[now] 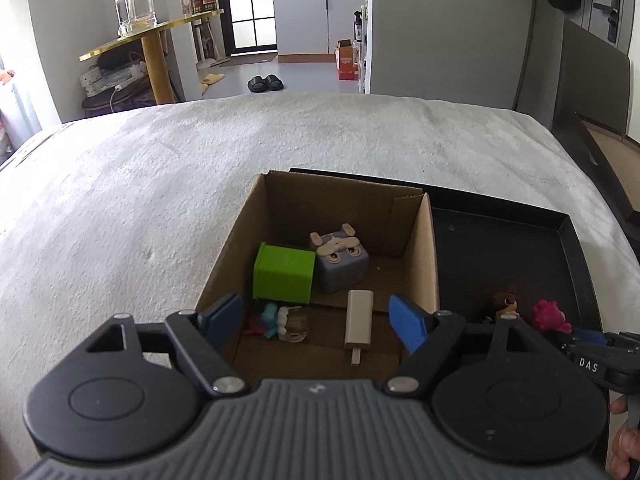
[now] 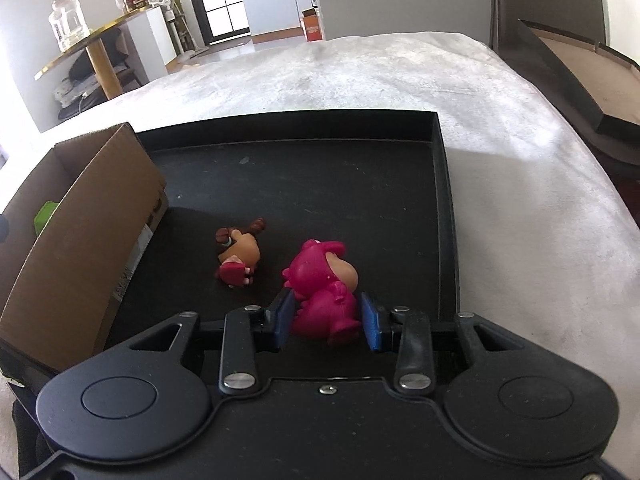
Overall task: Organize rigid objects
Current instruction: 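Close the right gripper on the pink figure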
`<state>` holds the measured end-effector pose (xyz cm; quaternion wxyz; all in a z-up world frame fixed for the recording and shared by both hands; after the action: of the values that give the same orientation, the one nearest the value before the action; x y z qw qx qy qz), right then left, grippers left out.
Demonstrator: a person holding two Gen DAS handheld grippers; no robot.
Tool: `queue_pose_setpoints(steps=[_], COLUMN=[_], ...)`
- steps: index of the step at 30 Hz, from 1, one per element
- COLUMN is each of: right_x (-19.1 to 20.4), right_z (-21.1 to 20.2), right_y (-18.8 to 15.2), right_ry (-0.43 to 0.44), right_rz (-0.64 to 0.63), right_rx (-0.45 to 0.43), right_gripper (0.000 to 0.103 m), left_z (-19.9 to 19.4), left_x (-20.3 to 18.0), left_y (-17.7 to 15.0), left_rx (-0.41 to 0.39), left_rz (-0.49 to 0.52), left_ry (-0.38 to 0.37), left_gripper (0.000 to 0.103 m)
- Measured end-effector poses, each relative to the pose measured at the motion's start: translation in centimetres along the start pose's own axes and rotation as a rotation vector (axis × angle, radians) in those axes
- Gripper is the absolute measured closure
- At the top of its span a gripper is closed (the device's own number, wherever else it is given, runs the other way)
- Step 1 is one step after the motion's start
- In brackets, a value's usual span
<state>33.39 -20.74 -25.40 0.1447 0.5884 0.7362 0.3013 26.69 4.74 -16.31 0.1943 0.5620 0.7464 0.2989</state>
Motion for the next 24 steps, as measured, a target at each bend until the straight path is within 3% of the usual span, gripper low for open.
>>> queue_pose_setpoints(steps=[7, 9, 14, 24], right_x=[0.6, 0.8, 1.2, 1.1], right_z=[0.2, 0.6, 0.9, 1.8], right_y=[-0.2, -0.1, 0.0, -0.1], right_ry=[-0.016, -0.013, -0.024, -0.012], right_rz=[-0.008, -0.006, -0.033, -0.047], right_rx=[0.014, 0.024, 0.0, -0.016], right_gripper=[0.065, 0.055, 0.042, 0.043], left_z=[0.3, 0.5, 1.3, 1.8], left_x=[0.5, 0.8, 1.1, 1.6], left_y=[-0.1, -0.1, -0.3, -0.5], left_rx=[-0.001, 0.003, 0.021, 0.038], left_rz=[-0.011, -0.018, -0.02, -0.032], left_ry=[0.007, 0.008, 0.014, 0.016], left_gripper=[0.023, 0.023, 0.023, 0.023])
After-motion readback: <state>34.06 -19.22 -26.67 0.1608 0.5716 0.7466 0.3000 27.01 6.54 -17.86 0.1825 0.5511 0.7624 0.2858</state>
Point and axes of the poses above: each gripper's, at about its wrist camera, not at the fingertips, and z roughly the way its jaws point, x to its left, y to its top, the point moved 1 cm from there along z, roughly the way its jaws point, and after that the axes turned 2 degrees about x, right-handed, at the moved point
